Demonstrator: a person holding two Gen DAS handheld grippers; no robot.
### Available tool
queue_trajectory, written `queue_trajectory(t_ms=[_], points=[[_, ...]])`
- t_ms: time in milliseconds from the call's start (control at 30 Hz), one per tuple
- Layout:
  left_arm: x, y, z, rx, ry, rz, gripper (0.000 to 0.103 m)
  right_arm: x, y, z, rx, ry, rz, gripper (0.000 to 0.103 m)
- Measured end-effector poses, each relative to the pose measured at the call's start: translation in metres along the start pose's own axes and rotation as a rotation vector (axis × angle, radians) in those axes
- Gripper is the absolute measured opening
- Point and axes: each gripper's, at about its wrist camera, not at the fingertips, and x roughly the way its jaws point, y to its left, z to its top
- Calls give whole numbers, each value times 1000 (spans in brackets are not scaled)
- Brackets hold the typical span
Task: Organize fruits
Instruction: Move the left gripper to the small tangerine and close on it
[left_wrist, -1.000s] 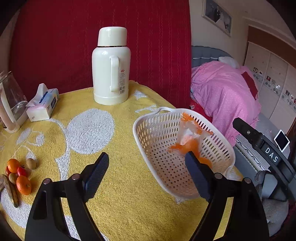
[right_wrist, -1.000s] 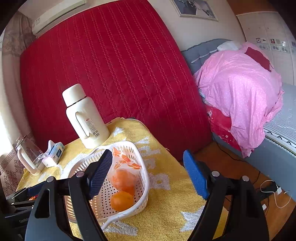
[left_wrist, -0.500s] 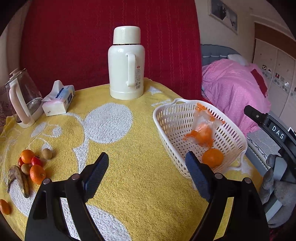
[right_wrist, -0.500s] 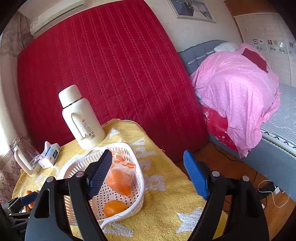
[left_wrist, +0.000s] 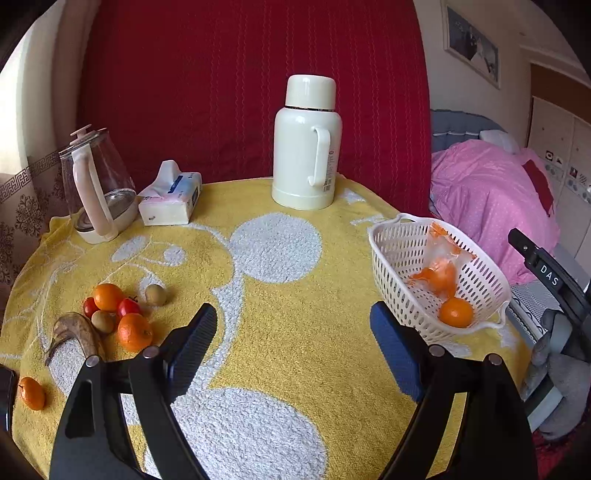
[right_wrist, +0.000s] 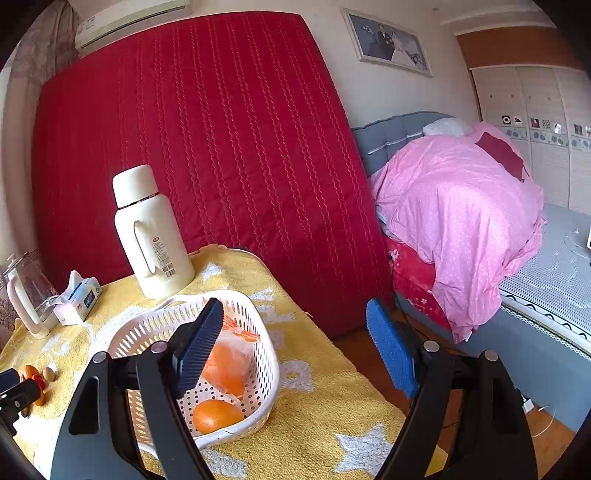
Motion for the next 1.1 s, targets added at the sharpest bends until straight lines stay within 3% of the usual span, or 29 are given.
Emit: queue_trajectory(t_ms=[133, 800, 967, 1100], points=[[-13, 18, -6, -4, -30, 71, 89, -1, 1, -1, -15, -10, -23, 81], [-67, 149, -47, -185, -31, 326, 89, -14, 41, -10, -231, -124, -142, 87], [-82, 182, -57, -229, -35, 393, 90, -32, 60, -4, -254, -155, -96, 90], [-88, 204, -64, -259, -31, 433, 90, -47, 76, 0, -230, -110, 35, 97]])
